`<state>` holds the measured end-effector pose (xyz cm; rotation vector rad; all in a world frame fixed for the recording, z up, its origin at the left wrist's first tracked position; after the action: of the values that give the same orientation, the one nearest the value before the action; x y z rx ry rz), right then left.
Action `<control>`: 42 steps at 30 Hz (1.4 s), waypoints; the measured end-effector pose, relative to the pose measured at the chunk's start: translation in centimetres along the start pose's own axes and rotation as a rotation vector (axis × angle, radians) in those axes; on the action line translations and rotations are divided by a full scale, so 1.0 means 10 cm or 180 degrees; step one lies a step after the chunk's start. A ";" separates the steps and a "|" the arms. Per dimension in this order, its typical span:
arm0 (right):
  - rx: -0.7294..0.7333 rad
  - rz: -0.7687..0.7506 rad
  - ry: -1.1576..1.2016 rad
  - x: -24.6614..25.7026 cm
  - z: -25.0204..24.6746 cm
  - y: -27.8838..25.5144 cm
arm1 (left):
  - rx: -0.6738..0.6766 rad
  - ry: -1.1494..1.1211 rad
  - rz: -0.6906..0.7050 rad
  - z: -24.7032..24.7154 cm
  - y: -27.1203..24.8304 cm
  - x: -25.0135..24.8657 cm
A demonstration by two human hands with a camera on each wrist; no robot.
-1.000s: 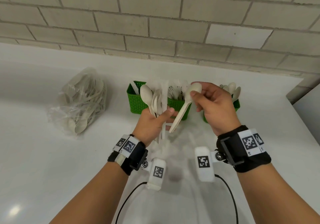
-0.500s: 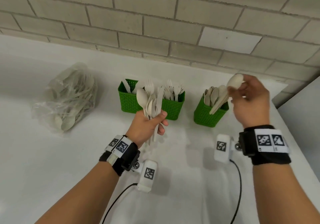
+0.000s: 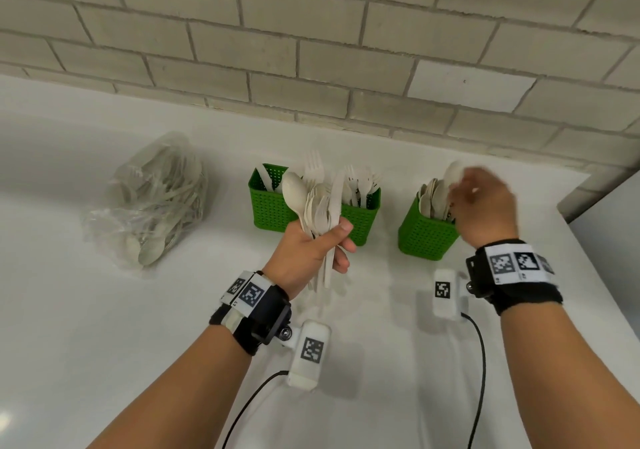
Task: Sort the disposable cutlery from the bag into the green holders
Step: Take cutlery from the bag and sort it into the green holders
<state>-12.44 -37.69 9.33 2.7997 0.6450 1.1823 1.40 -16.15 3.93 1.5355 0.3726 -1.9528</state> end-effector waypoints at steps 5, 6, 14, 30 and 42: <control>0.0098 -0.0143 -0.0354 0.20 0.12 -0.19 | 0.0229 -0.0096 -0.0167 0.01 -0.01 0.00; 0.0076 -0.0285 -0.0051 0.32 0.12 -0.29 | 0.0228 -0.0061 -0.0162 0.01 -0.01 0.00; 0.1158 -0.0174 0.1280 0.70 0.47 -0.84 | 0.0429 0.0273 0.0008 0.07 -0.05 -0.03; 0.0833 -0.0239 0.1442 0.70 0.48 -0.81 | -0.0261 0.0274 0.0138 0.00 -0.07 -0.07; 0.1657 0.0635 0.2342 0.76 0.62 -0.85 | 0.0016 0.0795 0.0500 -0.02 -0.14 -0.14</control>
<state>-6.48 -26.16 8.40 2.7893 0.8052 2.4445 0.90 -14.57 5.02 1.7621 0.3394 -1.6487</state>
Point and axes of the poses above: each hand's wrist, its own y-axis towards the middle knuckle, its own z-axis out of the palm, x = y × z, the point moved 2 cm from there along y, towards the middle knuckle, and after that the axes turned 12 degrees about z, right-handed, at the moved point
